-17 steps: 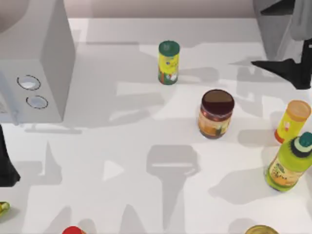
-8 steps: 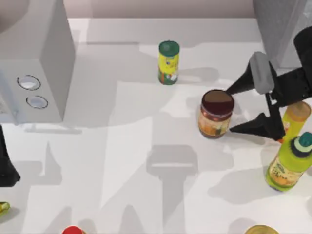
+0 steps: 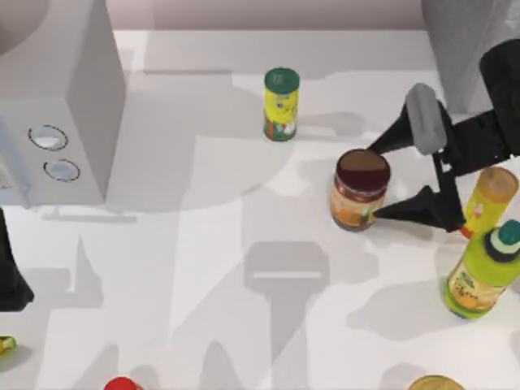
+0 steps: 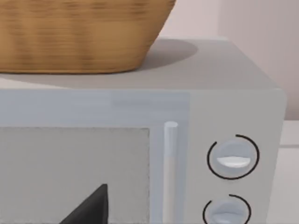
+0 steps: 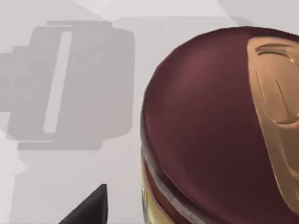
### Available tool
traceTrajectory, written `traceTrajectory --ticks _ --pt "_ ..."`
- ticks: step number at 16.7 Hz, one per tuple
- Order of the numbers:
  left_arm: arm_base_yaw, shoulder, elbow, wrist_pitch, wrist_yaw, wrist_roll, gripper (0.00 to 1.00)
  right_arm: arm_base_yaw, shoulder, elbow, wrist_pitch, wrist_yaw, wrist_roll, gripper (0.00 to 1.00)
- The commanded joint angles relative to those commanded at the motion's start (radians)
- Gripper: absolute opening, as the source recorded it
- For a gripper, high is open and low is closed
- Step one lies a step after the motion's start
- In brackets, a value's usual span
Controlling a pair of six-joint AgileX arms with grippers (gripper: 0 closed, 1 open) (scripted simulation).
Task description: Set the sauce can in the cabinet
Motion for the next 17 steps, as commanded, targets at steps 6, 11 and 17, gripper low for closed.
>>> traceTrajectory --ticks 6,11,17 --pt "0.000 0.000 0.000 0.000 0.000 0.000 1.00 0.095 0.059 -0.029 0.205 0.024 0.156 1.00" --pt "0.000 0.000 0.000 0.000 0.000 0.000 1.00 0.097 0.076 -0.056 0.253 0.026 0.167 1.00" --pt "0.000 0.000 0.000 0.000 0.000 0.000 1.00 0.097 0.076 -0.056 0.253 0.026 0.167 0.85"
